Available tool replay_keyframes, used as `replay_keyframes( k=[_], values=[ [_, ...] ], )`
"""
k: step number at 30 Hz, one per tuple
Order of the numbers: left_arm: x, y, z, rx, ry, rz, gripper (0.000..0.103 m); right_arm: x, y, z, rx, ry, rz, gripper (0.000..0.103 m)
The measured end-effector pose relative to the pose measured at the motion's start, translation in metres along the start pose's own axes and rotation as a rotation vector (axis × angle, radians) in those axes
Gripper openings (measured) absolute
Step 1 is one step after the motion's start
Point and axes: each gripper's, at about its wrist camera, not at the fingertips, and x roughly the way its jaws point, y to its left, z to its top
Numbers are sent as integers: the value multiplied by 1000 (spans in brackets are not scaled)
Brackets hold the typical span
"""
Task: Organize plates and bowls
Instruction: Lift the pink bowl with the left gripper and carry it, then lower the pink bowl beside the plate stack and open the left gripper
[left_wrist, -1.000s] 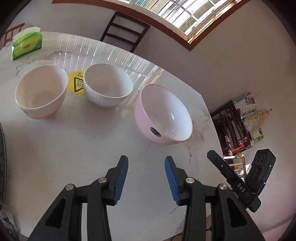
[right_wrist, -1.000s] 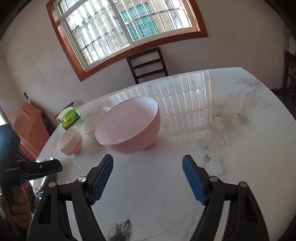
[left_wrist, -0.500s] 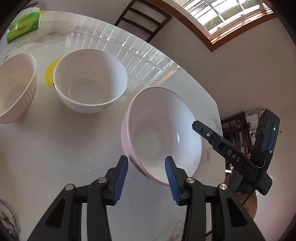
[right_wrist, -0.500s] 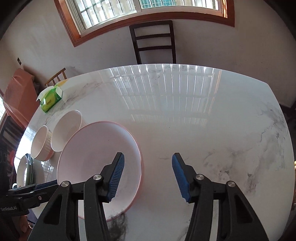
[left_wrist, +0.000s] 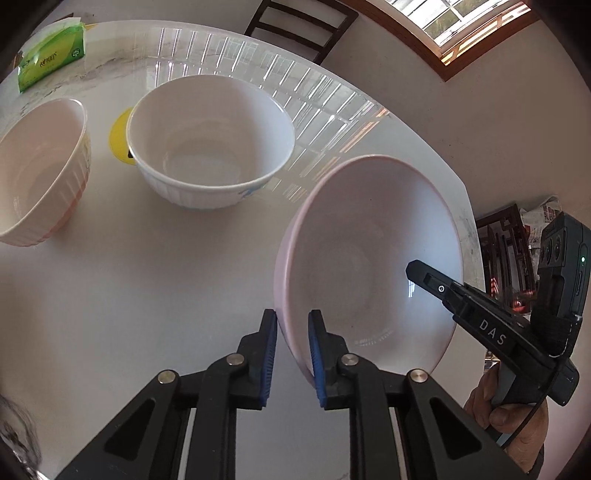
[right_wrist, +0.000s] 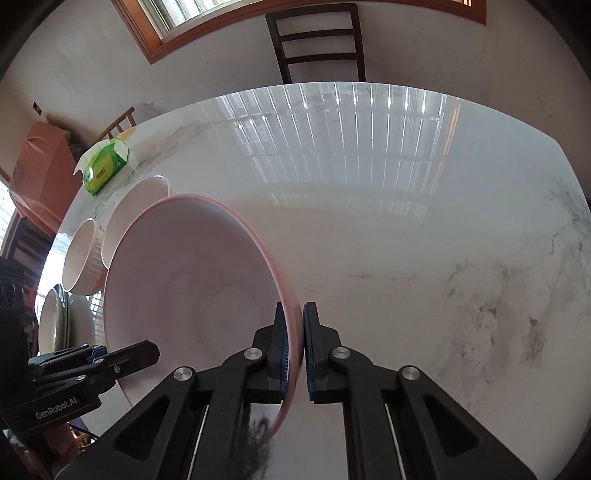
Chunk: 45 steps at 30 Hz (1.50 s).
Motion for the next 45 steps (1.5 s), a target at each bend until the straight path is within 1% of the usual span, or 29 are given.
replay_keyframes(
  k=[3,7,13,20,25,29,34,37,39,42,43,45],
  values=[
    [-23,9,-13,15,-17,21,17,-5,14,-20,18,32,31,10],
    [-54,25,-38,21,-8,26,17,-20,42,-44,46,63,95,12],
    [-102,59,-69,24,-37,70,17,-25,101,-77,14,121,133,13],
    [-137,108,-97,19,-60,103,17,-17,152,-105,-37,164,144,14],
    [-144,131,-107,4,-70,104,17,-11,173,-113,-50,181,136,14],
    [-140,140,-107,-13,-67,101,17,-3,188,-112,-67,203,110,14],
    [-134,150,-104,-19,-58,99,17,3,196,-113,-72,219,88,15],
    [-128,149,-104,-13,-55,106,17,7,198,-113,-69,232,83,16],
    [-125,147,-103,5,-67,121,17,9,197,-113,-68,230,79,16],
    [-126,144,-104,57,-108,161,18,8,197,-114,-67,215,92,16],
    [-127,142,-104,73,-124,169,19,7,198,-113,-70,209,104,18],
    [-130,141,-106,92,-152,158,27,0,197,-114,-69,169,117,22]
  ],
)
